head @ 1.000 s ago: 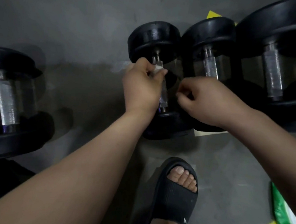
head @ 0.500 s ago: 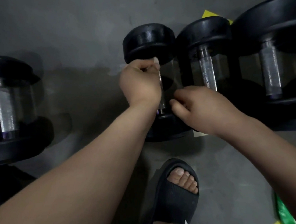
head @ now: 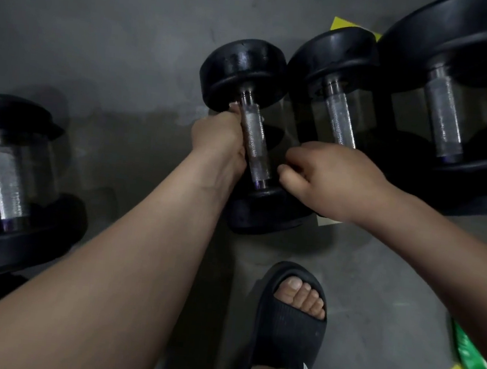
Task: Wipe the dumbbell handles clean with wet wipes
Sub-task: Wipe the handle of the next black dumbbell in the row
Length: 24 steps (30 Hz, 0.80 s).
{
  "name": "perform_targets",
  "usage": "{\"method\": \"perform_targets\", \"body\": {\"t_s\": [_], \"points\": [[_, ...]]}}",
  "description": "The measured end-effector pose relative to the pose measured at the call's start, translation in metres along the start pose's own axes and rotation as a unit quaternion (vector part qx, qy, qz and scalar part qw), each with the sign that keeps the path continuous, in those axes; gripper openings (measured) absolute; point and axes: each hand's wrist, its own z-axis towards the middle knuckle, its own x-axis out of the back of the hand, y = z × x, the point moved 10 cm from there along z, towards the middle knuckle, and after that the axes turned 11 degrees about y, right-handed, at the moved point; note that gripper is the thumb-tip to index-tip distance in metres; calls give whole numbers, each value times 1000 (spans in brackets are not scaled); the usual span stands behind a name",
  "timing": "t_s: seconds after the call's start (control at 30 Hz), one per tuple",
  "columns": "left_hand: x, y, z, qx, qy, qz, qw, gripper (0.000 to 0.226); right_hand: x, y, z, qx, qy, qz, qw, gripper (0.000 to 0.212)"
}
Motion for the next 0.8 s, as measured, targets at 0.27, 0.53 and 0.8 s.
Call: {"method": "perform_targets", "body": {"t_s": [0.27, 0.53, 0.8], "points": [[4, 28, -23, -189, 67, 87, 976, 19, 0, 0, -1, -3, 4, -5, 1000, 29], [-7, 49, -30, -331, 57, 215, 917, 7, 4, -3, -1, 5, 12, -15, 1000, 32], [18, 23, -19, -182, -69, 239, 951, 20, 5, -2, -1, 14, 24, -25, 999, 33]]}}
